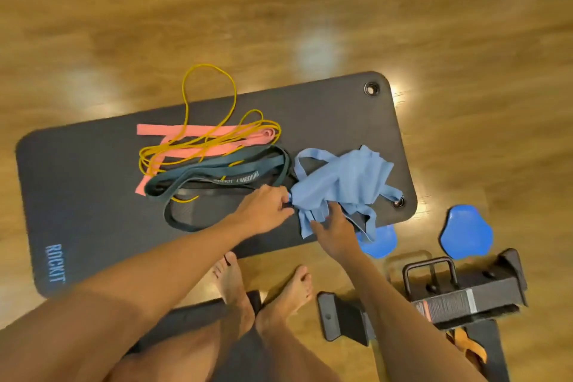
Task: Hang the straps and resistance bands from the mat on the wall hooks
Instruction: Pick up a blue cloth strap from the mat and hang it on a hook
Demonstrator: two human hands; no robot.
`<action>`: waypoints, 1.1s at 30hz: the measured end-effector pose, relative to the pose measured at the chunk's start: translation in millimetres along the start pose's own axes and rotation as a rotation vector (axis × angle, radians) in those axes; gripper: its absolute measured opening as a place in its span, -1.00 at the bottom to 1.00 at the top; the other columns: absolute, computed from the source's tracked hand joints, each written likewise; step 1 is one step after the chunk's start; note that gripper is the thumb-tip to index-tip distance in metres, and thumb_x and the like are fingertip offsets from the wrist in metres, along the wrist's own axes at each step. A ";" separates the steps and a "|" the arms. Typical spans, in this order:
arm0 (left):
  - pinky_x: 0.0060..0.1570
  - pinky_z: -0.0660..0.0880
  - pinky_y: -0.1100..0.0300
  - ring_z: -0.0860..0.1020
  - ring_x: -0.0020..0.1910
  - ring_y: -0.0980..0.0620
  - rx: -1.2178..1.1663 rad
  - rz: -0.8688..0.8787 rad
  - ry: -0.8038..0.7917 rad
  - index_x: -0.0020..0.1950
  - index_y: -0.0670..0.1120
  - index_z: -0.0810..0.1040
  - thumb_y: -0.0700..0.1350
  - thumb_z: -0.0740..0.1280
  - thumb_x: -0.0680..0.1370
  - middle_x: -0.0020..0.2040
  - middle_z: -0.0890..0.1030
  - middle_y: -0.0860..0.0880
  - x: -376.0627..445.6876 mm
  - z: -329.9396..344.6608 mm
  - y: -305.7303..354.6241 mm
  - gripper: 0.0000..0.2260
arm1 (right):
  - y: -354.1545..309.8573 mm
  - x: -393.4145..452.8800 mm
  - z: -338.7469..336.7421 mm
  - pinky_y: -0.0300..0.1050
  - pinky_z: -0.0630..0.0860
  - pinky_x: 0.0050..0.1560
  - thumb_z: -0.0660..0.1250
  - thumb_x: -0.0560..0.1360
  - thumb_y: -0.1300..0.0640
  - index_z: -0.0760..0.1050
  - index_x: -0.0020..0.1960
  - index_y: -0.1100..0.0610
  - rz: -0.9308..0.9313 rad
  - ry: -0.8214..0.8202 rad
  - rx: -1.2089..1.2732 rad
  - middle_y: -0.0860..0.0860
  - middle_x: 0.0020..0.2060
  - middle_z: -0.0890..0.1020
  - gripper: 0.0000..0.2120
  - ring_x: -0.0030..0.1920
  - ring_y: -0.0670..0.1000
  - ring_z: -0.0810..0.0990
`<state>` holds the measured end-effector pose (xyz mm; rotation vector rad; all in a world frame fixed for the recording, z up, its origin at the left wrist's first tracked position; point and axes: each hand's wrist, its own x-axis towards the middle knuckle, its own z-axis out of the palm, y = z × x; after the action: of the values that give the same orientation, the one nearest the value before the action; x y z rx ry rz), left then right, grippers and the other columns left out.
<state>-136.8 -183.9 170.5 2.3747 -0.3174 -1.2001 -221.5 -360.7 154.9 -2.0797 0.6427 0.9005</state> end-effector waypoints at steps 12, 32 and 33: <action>-0.11 0.50 -0.10 0.50 0.06 -0.31 -0.216 -0.395 0.152 0.05 -0.31 0.49 -0.20 0.28 0.48 0.11 0.51 -0.34 197.7 168.0 -56.4 -0.77 | 118.5 128.6 72.5 -0.29 0.28 -0.01 0.30 0.59 0.03 0.19 0.47 0.06 0.168 -0.047 0.343 -0.06 0.11 0.41 -0.48 0.10 -0.07 0.41; -0.63 0.15 0.34 0.32 -0.64 0.07 -0.749 -0.327 -0.130 -0.14 -0.17 0.41 -0.10 0.15 0.66 -0.43 0.36 -0.07 -14.5 -7.5 139.3 -0.77 | -3.1 -54.6 -43.1 0.14 0.61 -0.02 -0.02 0.48 -0.46 0.13 0.53 0.12 0.593 -0.001 1.024 0.10 0.43 0.34 -0.16 0.29 0.24 0.46; -0.64 0.13 0.35 0.27 -0.65 0.09 -0.809 -0.345 -0.092 -0.18 -0.15 0.39 -0.09 0.15 0.67 -0.47 0.32 -0.03 -29.8 -14.9 152.2 -0.74 | -10.8 -70.1 -51.1 0.15 0.62 -0.06 0.01 0.44 -0.49 0.18 0.51 0.13 0.602 -0.014 1.118 0.11 0.42 0.36 -0.12 0.28 0.26 0.47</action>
<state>-142.5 -299.8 274.4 1.6936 0.4910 -1.2654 -238.3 -385.6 237.0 -0.8759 1.4024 0.6066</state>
